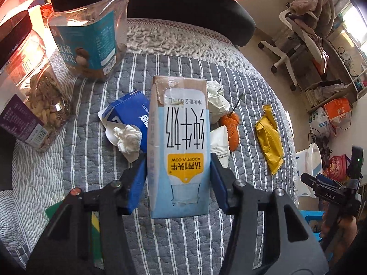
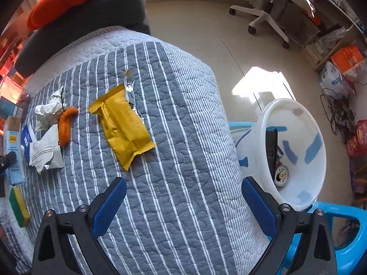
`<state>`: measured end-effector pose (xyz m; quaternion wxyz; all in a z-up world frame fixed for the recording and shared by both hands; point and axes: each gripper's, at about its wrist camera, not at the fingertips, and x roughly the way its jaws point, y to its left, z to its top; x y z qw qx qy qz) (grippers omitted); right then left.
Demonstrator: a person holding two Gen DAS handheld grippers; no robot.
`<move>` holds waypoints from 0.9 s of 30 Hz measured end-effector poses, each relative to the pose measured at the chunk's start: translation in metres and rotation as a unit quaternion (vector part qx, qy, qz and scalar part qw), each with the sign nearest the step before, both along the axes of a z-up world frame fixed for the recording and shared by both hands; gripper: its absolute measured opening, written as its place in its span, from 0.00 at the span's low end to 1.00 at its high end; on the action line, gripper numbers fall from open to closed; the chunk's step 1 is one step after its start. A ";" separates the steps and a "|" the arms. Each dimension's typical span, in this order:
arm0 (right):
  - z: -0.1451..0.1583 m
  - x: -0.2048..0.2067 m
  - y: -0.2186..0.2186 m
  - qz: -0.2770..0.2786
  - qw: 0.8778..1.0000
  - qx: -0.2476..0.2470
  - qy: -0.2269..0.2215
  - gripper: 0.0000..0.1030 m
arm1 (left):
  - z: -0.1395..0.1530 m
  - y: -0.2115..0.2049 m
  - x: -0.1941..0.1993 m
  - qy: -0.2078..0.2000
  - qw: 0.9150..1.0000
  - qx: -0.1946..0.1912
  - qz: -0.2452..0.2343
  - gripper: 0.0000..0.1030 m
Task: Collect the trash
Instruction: 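Grasp the light blue milk carton with the left gripper and lift it, then grasp the yellow snack wrapper with the right gripper while the left gripper holds the milk carton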
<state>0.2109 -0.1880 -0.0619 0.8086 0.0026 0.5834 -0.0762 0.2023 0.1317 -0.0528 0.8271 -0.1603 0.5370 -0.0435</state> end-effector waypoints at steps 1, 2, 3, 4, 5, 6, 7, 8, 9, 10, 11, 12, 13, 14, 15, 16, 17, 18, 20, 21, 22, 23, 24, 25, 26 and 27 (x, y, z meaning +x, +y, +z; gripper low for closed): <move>-0.001 0.002 0.000 0.002 1.000 0.002 -0.001 0.98 | 0.002 0.002 -0.003 -0.003 1.000 -0.001 -0.003 0.53; -0.002 0.005 0.001 0.003 1.000 0.002 -0.001 0.98 | 0.004 0.004 -0.006 -0.006 1.000 0.000 -0.006 0.53; -0.003 0.008 0.001 0.005 1.000 0.001 -0.002 0.98 | 0.007 0.004 -0.007 -0.009 1.000 0.002 -0.009 0.53; -0.005 0.010 0.003 0.007 1.000 0.002 -0.003 0.98 | 0.008 0.005 -0.009 -0.013 1.000 0.006 -0.012 0.53; -0.007 0.013 0.004 0.010 1.000 0.004 -0.003 0.98 | 0.010 0.005 -0.009 -0.016 1.000 0.009 -0.014 0.53; -0.010 0.017 0.007 0.014 1.000 0.006 -0.002 0.98 | 0.011 0.004 -0.010 -0.018 1.000 0.013 -0.015 0.53; -0.013 0.020 0.011 0.019 1.000 0.007 -0.001 0.98 | 0.012 0.006 -0.012 -0.020 1.000 0.014 -0.016 0.53; -0.017 0.023 0.015 0.026 1.000 0.007 0.000 0.98 | 0.013 0.007 -0.014 -0.021 1.000 0.015 -0.017 0.53; -0.021 0.027 0.020 0.033 0.999 0.006 0.001 0.98 | 0.014 0.009 -0.015 -0.022 0.999 0.015 -0.017 0.53; -0.024 0.031 0.025 0.041 0.999 0.005 0.002 0.98 | 0.014 0.009 -0.016 -0.023 0.999 0.015 -0.017 0.53; -0.028 0.034 0.030 0.049 0.999 0.004 0.002 0.98 | 0.014 0.011 -0.017 -0.024 0.999 0.015 -0.017 0.53; -0.031 0.037 0.035 0.056 0.998 0.003 0.002 0.97 | 0.014 0.012 -0.019 -0.024 0.999 0.015 -0.017 0.53; -0.034 0.040 0.041 0.065 0.998 0.000 0.003 0.97 | 0.014 0.013 -0.020 -0.023 0.999 0.014 -0.017 0.53; -0.038 0.043 0.046 0.073 0.997 -0.003 0.005 0.97 | 0.014 0.015 -0.020 -0.023 0.999 0.014 -0.017 0.53; -0.041 0.046 0.050 0.078 0.997 -0.005 0.005 0.97 | 0.015 0.016 -0.023 -0.023 1.000 0.014 -0.016 0.53; -0.043 0.049 0.053 0.081 0.997 -0.008 0.005 0.97 | 0.015 0.017 -0.022 -0.023 1.000 0.014 -0.015 0.53; -0.046 0.052 0.057 0.083 0.996 -0.009 0.006 0.97 | 0.015 0.019 -0.023 -0.023 1.000 0.015 -0.014 0.53; -0.050 0.054 0.060 0.085 0.996 -0.010 0.006 0.96 | 0.015 0.020 -0.023 -0.023 1.000 0.015 -0.012 0.53; -0.058 0.059 0.066 0.088 0.996 -0.015 0.009 0.94 | 0.015 0.022 -0.022 -0.020 1.000 0.013 -0.010 0.53; -0.062 0.061 0.068 0.089 0.996 -0.020 0.012 0.93 | 0.014 0.023 -0.022 -0.019 1.000 0.013 -0.009 0.53; -0.066 0.062 0.070 0.092 0.995 -0.026 0.015 0.93 | 0.014 0.023 -0.022 -0.018 1.000 0.012 -0.008 0.53; -0.068 0.062 0.070 0.095 0.995 -0.031 0.016 0.90 | 0.014 0.022 -0.022 -0.017 1.000 0.011 -0.008 0.53; -0.070 0.063 0.072 0.100 0.994 -0.035 0.016 0.82 | 0.014 0.021 -0.022 -0.018 1.000 0.010 -0.010 0.53; -0.072 0.063 0.073 0.104 0.994 -0.035 0.016 0.79 | 0.015 0.019 -0.022 -0.018 1.000 0.010 -0.012 0.53; -0.073 0.064 0.073 0.107 0.994 -0.029 0.015 0.73 | 0.015 0.017 -0.022 -0.018 1.000 0.010 -0.014 0.53; -0.073 0.063 0.073 0.108 0.994 -0.020 0.013 0.66 | 0.015 0.015 -0.022 -0.018 1.000 0.010 -0.016 0.53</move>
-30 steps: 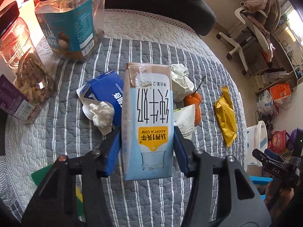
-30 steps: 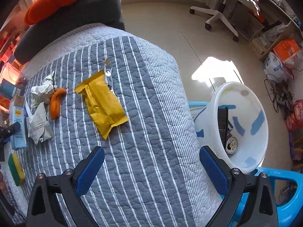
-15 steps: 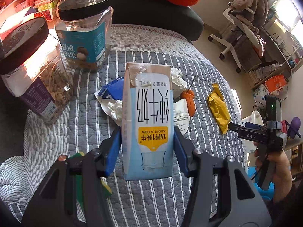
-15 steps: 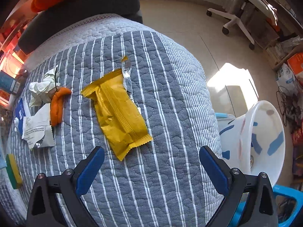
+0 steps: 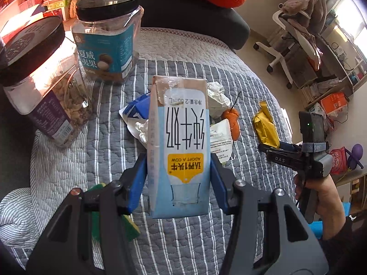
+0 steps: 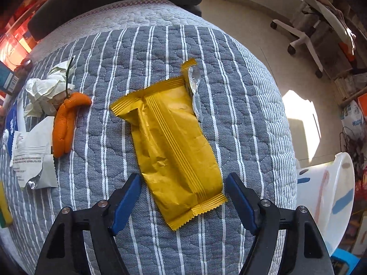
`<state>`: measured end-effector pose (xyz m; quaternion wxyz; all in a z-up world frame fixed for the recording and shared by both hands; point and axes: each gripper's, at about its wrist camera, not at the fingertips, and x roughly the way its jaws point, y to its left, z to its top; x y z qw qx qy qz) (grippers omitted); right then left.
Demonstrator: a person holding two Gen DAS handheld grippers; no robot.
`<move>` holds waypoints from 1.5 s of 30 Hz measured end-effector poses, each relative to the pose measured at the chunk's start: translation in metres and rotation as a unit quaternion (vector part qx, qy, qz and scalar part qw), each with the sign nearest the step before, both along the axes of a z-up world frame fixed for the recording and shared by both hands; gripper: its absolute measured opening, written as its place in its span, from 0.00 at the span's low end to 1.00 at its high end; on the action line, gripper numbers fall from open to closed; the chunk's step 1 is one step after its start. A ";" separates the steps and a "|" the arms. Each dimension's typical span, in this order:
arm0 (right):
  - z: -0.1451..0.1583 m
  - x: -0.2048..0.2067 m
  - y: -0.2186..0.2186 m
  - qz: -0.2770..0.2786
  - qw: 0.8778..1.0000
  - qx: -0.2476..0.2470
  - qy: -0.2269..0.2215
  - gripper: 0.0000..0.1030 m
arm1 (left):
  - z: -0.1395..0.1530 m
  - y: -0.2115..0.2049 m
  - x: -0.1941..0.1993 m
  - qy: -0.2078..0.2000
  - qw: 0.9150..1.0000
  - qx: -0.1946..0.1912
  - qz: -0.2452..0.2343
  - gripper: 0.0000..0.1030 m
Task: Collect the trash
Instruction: 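Grasp the yellow snack wrapper with the right gripper while the left gripper holds the milk carton, then drop the yellow wrapper into the white bucket with the right gripper while the left carries the carton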
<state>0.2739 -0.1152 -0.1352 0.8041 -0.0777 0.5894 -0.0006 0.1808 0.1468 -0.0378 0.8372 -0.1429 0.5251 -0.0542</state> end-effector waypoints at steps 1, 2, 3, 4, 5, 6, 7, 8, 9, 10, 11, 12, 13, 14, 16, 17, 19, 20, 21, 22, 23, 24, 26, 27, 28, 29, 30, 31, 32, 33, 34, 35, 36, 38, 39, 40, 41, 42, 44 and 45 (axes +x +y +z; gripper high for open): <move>0.000 0.000 -0.001 0.001 1.000 0.007 0.000 0.62 | 0.000 -0.002 0.000 0.000 1.000 0.000 -0.002 0.53; 0.001 0.000 -0.001 0.002 1.000 0.010 0.000 0.56 | 0.000 -0.004 0.001 0.000 1.000 0.000 -0.004 0.53; 0.003 0.000 -0.001 0.004 1.000 0.009 -0.001 0.48 | 0.000 -0.006 0.001 0.000 1.000 0.000 -0.005 0.53; 0.005 -0.002 0.000 0.006 1.000 0.008 -0.001 0.44 | 0.001 -0.009 0.000 -0.001 1.000 -0.001 -0.007 0.53; 0.008 -0.003 0.000 0.007 1.000 0.010 -0.001 0.42 | 0.001 -0.011 0.000 -0.002 1.000 -0.001 -0.009 0.53; 0.012 -0.005 0.000 0.007 1.000 0.013 0.000 0.42 | 0.002 -0.013 0.000 -0.003 1.000 -0.002 -0.011 0.53; 0.015 -0.008 0.000 0.006 1.000 0.016 0.001 0.41 | 0.003 -0.015 0.000 -0.004 1.000 -0.002 -0.012 0.53; 0.018 -0.010 -0.003 0.005 1.000 0.020 0.001 0.40 | 0.004 -0.017 0.000 -0.005 1.000 -0.003 -0.014 0.53; 0.022 -0.012 -0.005 0.003 1.000 0.023 0.001 0.39 | 0.004 -0.019 0.000 -0.006 1.000 -0.004 -0.016 0.53; 0.025 -0.015 -0.009 0.000 1.000 0.026 0.001 0.39 | 0.005 -0.022 0.000 -0.008 1.000 -0.005 -0.018 0.53; 0.029 -0.017 -0.012 -0.004 1.000 0.030 0.001 0.39 | 0.005 -0.025 0.000 -0.009 1.000 -0.005 -0.020 0.53; 0.033 -0.021 -0.016 -0.007 0.999 0.036 0.001 0.39 | 0.006 -0.028 0.000 -0.010 1.000 -0.005 -0.023 0.53; 0.037 -0.021 -0.020 -0.009 0.999 0.040 0.001 0.39 | 0.007 -0.031 0.000 -0.011 1.000 -0.006 -0.025 0.53; 0.041 -0.024 -0.022 -0.009 0.999 0.043 -0.001 0.39 | 0.008 -0.034 0.000 -0.013 1.000 -0.006 -0.028 0.53; 0.051 -0.032 -0.029 -0.011 0.999 0.047 -0.005 0.39 | 0.009 -0.042 0.000 -0.015 0.999 -0.006 -0.034 0.53; 0.056 -0.035 -0.032 -0.012 0.999 0.048 -0.006 0.39 | 0.009 -0.045 0.000 -0.016 0.999 -0.006 -0.037 0.53; 0.064 -0.045 -0.037 -0.014 0.999 0.050 -0.011 0.39 | 0.010 -0.052 0.000 -0.018 0.999 -0.008 -0.042 0.53; 0.069 -0.049 -0.041 -0.014 0.999 0.051 -0.014 0.39 | 0.011 -0.056 0.000 -0.019 0.999 -0.009 -0.045 0.53; 0.073 -0.053 -0.046 -0.016 0.998 0.052 -0.017 0.39 | 0.011 -0.059 0.000 -0.019 0.999 -0.010 -0.048 0.53; 0.076 -0.057 -0.052 -0.017 0.998 0.052 -0.020 0.39 | 0.011 -0.064 0.000 -0.020 0.998 -0.011 -0.051 0.53; 0.079 -0.060 -0.059 -0.020 0.998 0.053 -0.022 0.39 | 0.011 -0.067 0.001 -0.021 0.998 -0.012 -0.054 0.53; 0.083 -0.063 -0.067 -0.023 0.998 0.054 -0.025 0.39 | 0.011 -0.071 0.001 -0.022 0.998 -0.013 -0.057 0.53; 0.089 -0.072 -0.081 -0.031 0.997 0.057 -0.029 0.39 | 0.012 -0.081 0.002 -0.023 0.998 -0.015 -0.064 0.53; 0.093 -0.074 -0.090 -0.036 0.997 0.059 -0.031 0.39 | 0.012 -0.086 0.002 -0.024 0.997 -0.016 -0.068 0.53; 0.096 -0.078 -0.097 -0.041 0.997 0.060 -0.033 0.39 | 0.012 -0.091 0.002 -0.024 0.997 -0.017 -0.073 0.53; 0.099 -0.082 -0.105 -0.047 0.996 0.061 -0.036 0.39 | 0.012 -0.096 0.003 -0.025 0.997 -0.017 -0.078 0.53; 0.102 -0.085 -0.113 -0.054 0.996 0.061 -0.039 0.39 | 0.012 -0.101 0.003 -0.025 0.996 -0.018 -0.083 0.53; 0.104 -0.090 -0.122 -0.062 0.995 0.062 -0.042 0.39 | 0.012 -0.106 0.003 -0.026 0.996 -0.018 -0.088 0.53; 0.107 -0.094 -0.130 -0.069 0.995 0.062 -0.044 0.39 | 0.012 -0.112 0.003 -0.026 0.995 -0.019 -0.093 0.53; 0.110 -0.099 -0.141 -0.077 0.994 0.062 -0.046 0.39 | 0.012 -0.119 0.004 -0.026 0.995 -0.018 -0.098 0.53; 0.111 -0.103 -0.150 -0.085 0.993 0.063 -0.048 0.39 | 0.012 -0.124 0.004 -0.026 0.994 -0.018 -0.103 0.53; 0.113 -0.107 -0.160 -0.094 0.992 0.063 -0.050 0.39 | 0.012 -0.129 0.004 -0.026 0.994 -0.018 -0.108 0.53; 0.114 -0.112 -0.170 -0.103 0.991 0.063 -0.051 0.39 | 0.012 -0.134 0.003 -0.026 0.993 -0.019 -0.113 0.53; 0.114 -0.118 -0.189 -0.121 0.989 0.062 -0.053 0.39 | 0.012 -0.144 0.003 -0.026 0.992 -0.022 -0.123 0.53; 0.114 -0.121 -0.198 -0.130 0.988 0.060 -0.053 0.39 | 0.012 -0.150 0.002 -0.026 0.991 -0.021 -0.128 0.53; 0.112 -0.124 -0.207 -0.139 0.987 0.059 -0.053 0.39 | 0.013 -0.155 0.002 -0.027 0.991 -0.021 -0.132 0.53; 0.111 -0.127 -0.216 -0.147 0.986 0.057 -0.053 0.40 | 0.012 -0.160 0.002 -0.027 0.990 -0.020 -0.136 0.53; 0.110 -0.129 -0.224 -0.155 0.985 0.054 -0.054 0.40 | 0.012 -0.165 0.002 -0.028 0.990 -0.020 -0.140 0.53; 0.107 -0.132 -0.239 -0.171 0.982 0.046 -0.057 0.41 | 0.012 -0.174 0.002 -0.028 0.988 -0.020 -0.147 0.53; 0.106 -0.133 -0.246 -0.180 0.981 0.045 -0.058 0.41 | 0.012 -0.180 0.002 -0.028 0.988 -0.020 -0.152 0.53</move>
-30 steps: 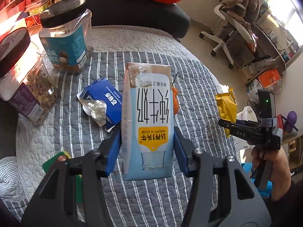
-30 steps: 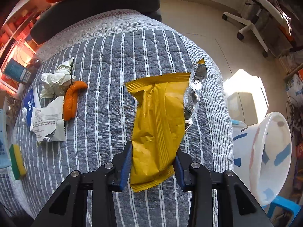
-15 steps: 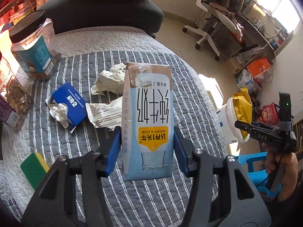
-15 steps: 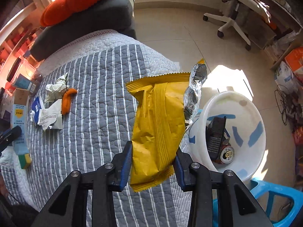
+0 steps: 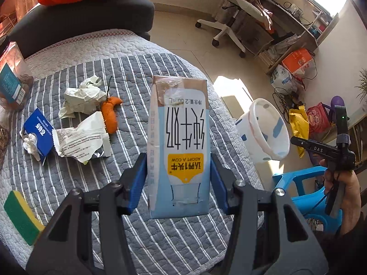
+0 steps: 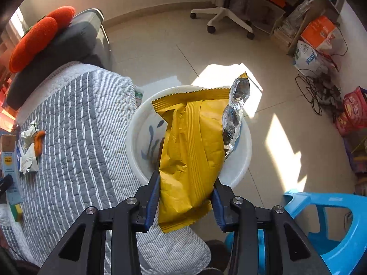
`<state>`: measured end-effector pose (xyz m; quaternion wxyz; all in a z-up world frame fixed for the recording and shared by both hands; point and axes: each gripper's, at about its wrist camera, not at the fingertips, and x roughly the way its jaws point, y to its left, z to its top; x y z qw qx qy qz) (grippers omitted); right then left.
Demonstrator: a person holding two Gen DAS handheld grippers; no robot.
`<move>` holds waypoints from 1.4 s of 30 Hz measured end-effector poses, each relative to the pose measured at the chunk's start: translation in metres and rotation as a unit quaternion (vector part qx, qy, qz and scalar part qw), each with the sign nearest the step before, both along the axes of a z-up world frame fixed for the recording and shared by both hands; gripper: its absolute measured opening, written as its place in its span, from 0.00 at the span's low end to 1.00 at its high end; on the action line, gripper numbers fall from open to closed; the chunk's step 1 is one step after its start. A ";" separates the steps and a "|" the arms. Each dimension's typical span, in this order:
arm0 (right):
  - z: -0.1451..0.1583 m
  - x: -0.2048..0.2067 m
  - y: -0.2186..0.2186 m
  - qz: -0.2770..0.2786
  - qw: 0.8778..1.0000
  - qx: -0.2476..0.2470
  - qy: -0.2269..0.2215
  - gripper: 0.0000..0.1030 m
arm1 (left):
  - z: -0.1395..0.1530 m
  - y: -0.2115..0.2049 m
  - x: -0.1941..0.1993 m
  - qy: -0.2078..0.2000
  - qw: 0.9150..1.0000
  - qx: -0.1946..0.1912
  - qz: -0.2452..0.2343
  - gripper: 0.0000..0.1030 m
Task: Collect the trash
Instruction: 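Drop the yellow wrapper into the white bucket with the right gripper while the left carries the carton, then lower the milk carton into the white bucket and open the left gripper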
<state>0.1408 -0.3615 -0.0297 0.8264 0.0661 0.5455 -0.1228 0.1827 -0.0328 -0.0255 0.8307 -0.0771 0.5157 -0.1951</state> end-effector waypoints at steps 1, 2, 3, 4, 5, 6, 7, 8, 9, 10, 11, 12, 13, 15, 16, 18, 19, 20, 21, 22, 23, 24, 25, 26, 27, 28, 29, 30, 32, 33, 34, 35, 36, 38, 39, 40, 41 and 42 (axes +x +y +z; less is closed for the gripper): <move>-0.002 -0.001 -0.006 -0.007 1.000 0.002 0.000 0.41 | 0.000 -0.006 0.000 0.000 1.000 -0.001 -0.005 0.53; -0.004 -0.002 -0.012 -0.014 1.000 0.003 0.000 0.42 | -0.001 -0.010 0.000 0.000 1.000 0.000 -0.009 0.53; -0.006 -0.002 -0.016 -0.019 1.000 0.005 -0.001 0.42 | -0.001 -0.018 0.000 -0.001 1.000 0.002 -0.014 0.53; -0.008 -0.003 -0.020 -0.024 1.000 0.006 -0.001 0.42 | -0.001 -0.023 0.000 -0.002 1.000 0.003 -0.019 0.53; -0.010 -0.005 -0.024 -0.029 1.000 0.008 -0.001 0.42 | -0.001 -0.030 -0.001 -0.002 1.000 0.003 -0.024 0.53; -0.011 -0.005 -0.027 -0.032 0.999 0.009 -0.002 0.48 | -0.001 -0.037 -0.001 -0.004 1.000 0.002 -0.029 0.53; -0.012 -0.006 -0.029 -0.031 0.999 0.012 -0.003 0.53 | 0.000 -0.044 -0.001 -0.006 0.999 0.002 -0.033 0.53; -0.011 -0.007 -0.030 -0.032 0.999 0.013 -0.005 0.60 | 0.001 -0.050 -0.002 -0.009 0.999 0.002 -0.038 0.53; -0.009 -0.009 -0.031 -0.033 0.999 0.013 -0.008 0.62 | 0.002 -0.058 -0.002 -0.011 0.999 0.001 -0.045 0.53; -0.006 -0.009 -0.031 -0.033 0.999 0.014 -0.012 0.62 | 0.002 -0.065 -0.002 -0.011 0.999 0.001 -0.052 0.53; -0.003 -0.011 -0.033 -0.033 0.999 0.014 -0.016 0.63 | 0.002 -0.072 -0.002 -0.011 0.998 0.002 -0.059 0.53; 0.001 -0.014 -0.034 -0.034 0.999 0.015 -0.021 0.63 | 0.002 -0.080 -0.001 -0.012 0.998 0.005 -0.067 0.53; 0.004 -0.017 -0.036 -0.035 0.999 0.016 -0.025 0.63 | 0.001 -0.087 -0.002 -0.014 0.997 0.008 -0.073 0.53; 0.011 -0.023 -0.042 -0.038 0.998 0.025 -0.035 0.65 | 0.001 -0.102 -0.001 -0.015 0.996 0.012 -0.086 0.53; 0.013 -0.027 -0.046 -0.042 0.998 0.030 -0.042 0.65 | 0.001 -0.109 0.000 -0.016 0.996 0.012 -0.090 0.53; 0.015 -0.033 -0.057 -0.058 0.996 0.038 -0.049 0.66 | 0.000 -0.123 0.001 -0.014 0.995 0.009 -0.097 0.53; 0.014 -0.036 -0.061 -0.064 0.996 0.043 -0.048 0.66 | 0.000 -0.130 0.003 -0.013 0.995 0.007 -0.100 0.53; 0.014 -0.039 -0.066 -0.070 0.995 0.046 -0.047 0.66 | 0.000 -0.137 0.003 -0.012 0.994 0.005 -0.104 0.53; 0.014 -0.041 -0.069 -0.076 0.995 0.044 -0.045 0.66 | 0.000 -0.144 0.003 -0.013 0.994 0.005 -0.110 0.53; 0.015 -0.044 -0.072 -0.079 0.995 0.045 -0.045 0.66 | 0.001 -0.151 0.002 -0.015 0.993 0.007 -0.115 0.53; 0.016 -0.047 -0.076 -0.082 0.994 0.045 -0.046 0.66 | 0.002 -0.158 0.002 -0.017 0.992 0.009 -0.122 0.53; 0.018 -0.050 -0.078 -0.086 0.994 0.044 -0.046 0.66 | 0.002 -0.165 0.003 -0.020 0.991 0.012 -0.128 0.53; 0.019 -0.054 -0.080 -0.089 0.994 0.043 -0.044 0.66 | 0.003 -0.171 0.003 -0.021 0.991 0.013 -0.134 0.53; 0.021 -0.058 -0.082 -0.091 0.994 0.043 -0.044 0.67 | 0.003 -0.178 0.004 -0.021 0.990 0.015 -0.139 0.53; 0.023 -0.062 -0.084 -0.090 0.994 0.044 -0.046 0.67 | 0.003 -0.184 0.005 -0.022 0.989 0.015 -0.142 0.53; 0.025 -0.065 -0.085 -0.089 0.994 0.044 -0.048 0.67 | 0.003 -0.191 0.008 -0.022 0.989 0.014 -0.146 0.53; 0.026 -0.069 -0.087 -0.088 0.994 0.043 -0.049 0.68 | 0.003 -0.197 0.009 -0.023 0.989 0.013 -0.149 0.53; 0.028 -0.072 -0.088 -0.088 0.994 0.041 -0.051 0.68 | 0.003 -0.203 0.011 -0.023 0.988 0.012 -0.152 0.53; 0.031 -0.077 -0.091 -0.089 0.994 0.037 -0.055 0.68 | 0.003 -0.214 0.015 -0.025 0.987 0.008 -0.156 0.53; 0.032 -0.080 -0.093 -0.091 0.994 0.036 -0.057 0.68 | 0.004 -0.219 0.016 -0.027 0.987 0.006 -0.157 0.53; 0.033 -0.082 -0.095 -0.093 0.993 0.036 -0.058 0.68 | 0.004 -0.224 0.018 -0.029 0.987 0.005 -0.158 0.53; 0.034 -0.084 -0.097 -0.096 0.993 0.037 -0.059 0.69 | 0.004 -0.227 0.019 -0.032 0.987 0.004 -0.158 0.53; 0.034 -0.086 -0.099 -0.099 0.993 0.038 -0.060 0.69 | 0.005 -0.230 0.020 -0.035 0.987 0.004 -0.160 0.53; 0.034 -0.087 -0.103 -0.103 0.992 0.041 -0.061 0.69 | 0.005 -0.236 0.023 -0.046 0.986 0.005 -0.163 0.53; 0.034 -0.089 -0.104 -0.105 0.992 0.042 -0.061 0.69 | 0.004 -0.237 0.024 -0.050 0.986 0.009 -0.162 0.53; 0.034 -0.089 -0.105 -0.106 0.992 0.043 -0.061 0.69 | 0.004 -0.238 0.025 -0.051 0.986 0.014 -0.159 0.53; 0.034 -0.089 -0.105 -0.106 0.992 0.044 -0.061 0.69 | 0.004 -0.237 0.026 -0.051 0.987 0.014 -0.155 0.53; 0.034 -0.089 -0.105 -0.105 0.992 0.045 -0.061 0.69 | 0.005 -0.235 0.026 -0.050 0.987 0.012 -0.152 0.54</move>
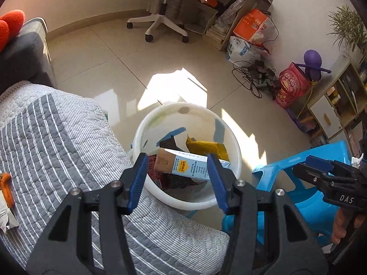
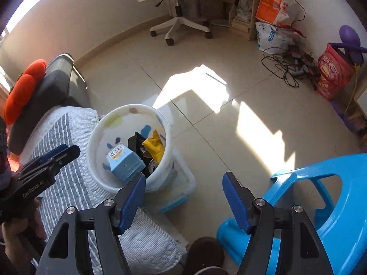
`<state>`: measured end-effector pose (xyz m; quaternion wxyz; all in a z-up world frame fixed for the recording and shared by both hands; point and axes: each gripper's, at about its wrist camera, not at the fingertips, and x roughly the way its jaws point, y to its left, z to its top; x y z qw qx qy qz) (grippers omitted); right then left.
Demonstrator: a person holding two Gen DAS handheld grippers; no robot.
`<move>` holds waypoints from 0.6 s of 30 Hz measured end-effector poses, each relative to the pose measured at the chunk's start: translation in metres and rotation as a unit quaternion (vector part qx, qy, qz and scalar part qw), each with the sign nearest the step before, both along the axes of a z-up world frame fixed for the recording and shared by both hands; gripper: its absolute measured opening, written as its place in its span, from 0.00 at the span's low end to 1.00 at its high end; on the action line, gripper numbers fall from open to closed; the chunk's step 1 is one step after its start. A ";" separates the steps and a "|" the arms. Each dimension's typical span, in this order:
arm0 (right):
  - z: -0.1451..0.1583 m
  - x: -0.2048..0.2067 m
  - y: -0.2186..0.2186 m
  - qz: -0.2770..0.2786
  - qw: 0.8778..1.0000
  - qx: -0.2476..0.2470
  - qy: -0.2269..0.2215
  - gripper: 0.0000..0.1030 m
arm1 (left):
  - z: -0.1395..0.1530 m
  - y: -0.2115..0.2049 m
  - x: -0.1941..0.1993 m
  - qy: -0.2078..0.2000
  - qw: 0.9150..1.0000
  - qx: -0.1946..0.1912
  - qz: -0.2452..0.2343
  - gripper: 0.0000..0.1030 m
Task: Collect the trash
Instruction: 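Lower the milk carton into the white bucket and open the left gripper, then grasp the green-yellow sponge on the bed with the left gripper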
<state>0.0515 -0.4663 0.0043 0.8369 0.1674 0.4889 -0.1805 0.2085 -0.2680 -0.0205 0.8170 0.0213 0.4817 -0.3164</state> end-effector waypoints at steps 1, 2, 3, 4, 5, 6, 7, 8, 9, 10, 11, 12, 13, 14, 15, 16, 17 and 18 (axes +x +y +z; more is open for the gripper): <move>0.001 0.000 0.000 0.001 1.000 0.001 -0.001 0.69 | 0.001 0.002 0.000 0.002 1.000 -0.002 0.003 0.60; 0.001 -0.001 0.001 0.002 1.000 0.001 -0.002 0.69 | 0.001 0.005 -0.001 0.002 1.000 -0.001 0.007 0.65; 0.002 -0.001 0.002 0.003 1.000 0.000 -0.003 0.69 | 0.002 0.009 -0.002 0.000 1.000 0.004 0.013 0.74; 0.002 -0.001 0.003 0.004 1.000 -0.001 -0.003 0.69 | 0.003 0.012 -0.002 -0.003 1.000 0.008 0.017 0.78; 0.003 0.000 0.004 0.004 1.000 -0.002 -0.004 0.69 | 0.004 0.018 -0.003 -0.005 1.000 0.012 0.021 0.78; 0.003 0.000 0.005 0.005 1.000 -0.004 -0.003 0.70 | 0.005 0.024 -0.003 -0.005 1.000 0.015 0.026 0.80; 0.004 0.001 0.006 0.006 1.000 -0.006 -0.003 0.70 | 0.005 0.031 -0.002 -0.003 0.999 0.021 0.033 0.84; 0.004 0.002 0.008 0.007 1.000 -0.008 -0.001 0.70 | 0.005 0.037 -0.001 -0.001 0.999 0.028 0.041 0.88; 0.004 0.002 0.009 0.009 1.000 -0.009 0.000 0.71 | 0.006 0.043 -0.001 0.000 0.998 0.034 0.048 0.94; 0.004 0.002 0.011 0.010 1.000 -0.011 0.001 0.71 | 0.006 0.051 -0.002 -0.001 0.998 0.039 0.054 0.97; 0.004 0.003 0.013 0.011 1.000 -0.013 0.002 0.72 | 0.007 0.058 -0.003 -0.003 0.997 0.044 0.058 0.97; 0.004 0.003 0.016 0.012 1.000 -0.015 0.003 0.73 | 0.008 0.065 -0.005 -0.005 0.997 0.049 0.062 0.98; 0.005 0.004 0.018 0.014 1.000 -0.018 0.004 0.74 | 0.009 0.072 -0.007 -0.007 0.996 0.055 0.066 0.99; 0.005 0.004 0.021 0.016 1.000 -0.022 0.006 0.75 | 0.011 0.080 -0.009 -0.009 0.996 0.060 0.068 0.99; 0.006 0.004 0.024 0.018 0.999 -0.026 0.008 0.75 | 0.012 0.088 -0.011 -0.010 0.995 0.064 0.070 0.99; 0.006 0.005 0.027 0.021 0.999 -0.029 0.009 0.76 | 0.013 0.096 -0.012 -0.010 0.995 0.069 0.072 0.99; 0.007 0.005 0.031 0.024 0.999 -0.031 0.010 0.76 | 0.014 0.104 -0.014 -0.009 0.994 0.074 0.075 0.99; 0.008 0.006 0.035 0.027 0.999 -0.031 0.010 0.77 | 0.015 0.113 -0.016 -0.008 0.994 0.079 0.078 0.99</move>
